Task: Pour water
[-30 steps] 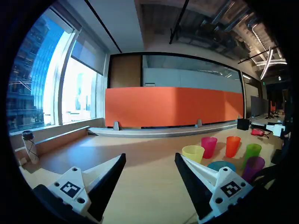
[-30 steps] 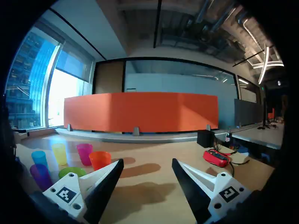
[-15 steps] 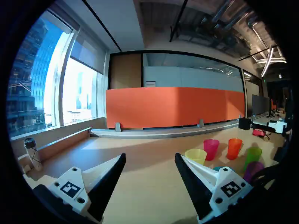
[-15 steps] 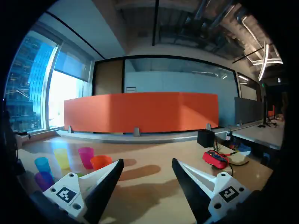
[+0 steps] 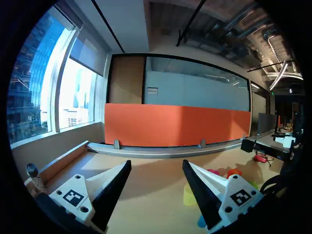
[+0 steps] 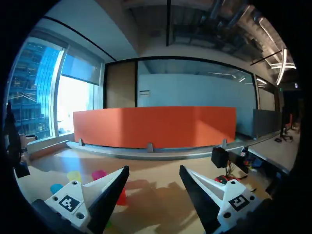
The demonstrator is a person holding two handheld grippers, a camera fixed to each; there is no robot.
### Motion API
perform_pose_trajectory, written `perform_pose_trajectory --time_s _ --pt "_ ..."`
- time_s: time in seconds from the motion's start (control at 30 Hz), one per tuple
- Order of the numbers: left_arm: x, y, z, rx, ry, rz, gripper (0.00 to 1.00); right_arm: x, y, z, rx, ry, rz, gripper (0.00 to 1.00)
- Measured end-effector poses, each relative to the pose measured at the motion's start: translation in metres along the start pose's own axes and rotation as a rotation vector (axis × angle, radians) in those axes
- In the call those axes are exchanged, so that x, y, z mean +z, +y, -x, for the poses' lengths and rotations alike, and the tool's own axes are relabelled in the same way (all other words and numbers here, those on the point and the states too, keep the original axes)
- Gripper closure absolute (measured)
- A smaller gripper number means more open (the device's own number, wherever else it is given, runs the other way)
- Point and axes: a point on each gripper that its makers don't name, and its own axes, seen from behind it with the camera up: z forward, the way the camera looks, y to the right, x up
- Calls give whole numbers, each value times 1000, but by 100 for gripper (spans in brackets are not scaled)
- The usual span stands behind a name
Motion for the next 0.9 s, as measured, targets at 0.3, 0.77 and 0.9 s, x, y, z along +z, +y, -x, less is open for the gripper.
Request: perform_pose_trajectory --time_s 0.3,0.77,0.9 --pt "7 11 -52 -2 2 55 3 3 -13 -46 -43 -10 -39 0" --pt "13 22 -80 15 -3 148 3 -1 -28 -80 6 14 -127 1" --pt "12 32 -79 33 -6 198 3 -3 -39 -82 11 14 -192 0"
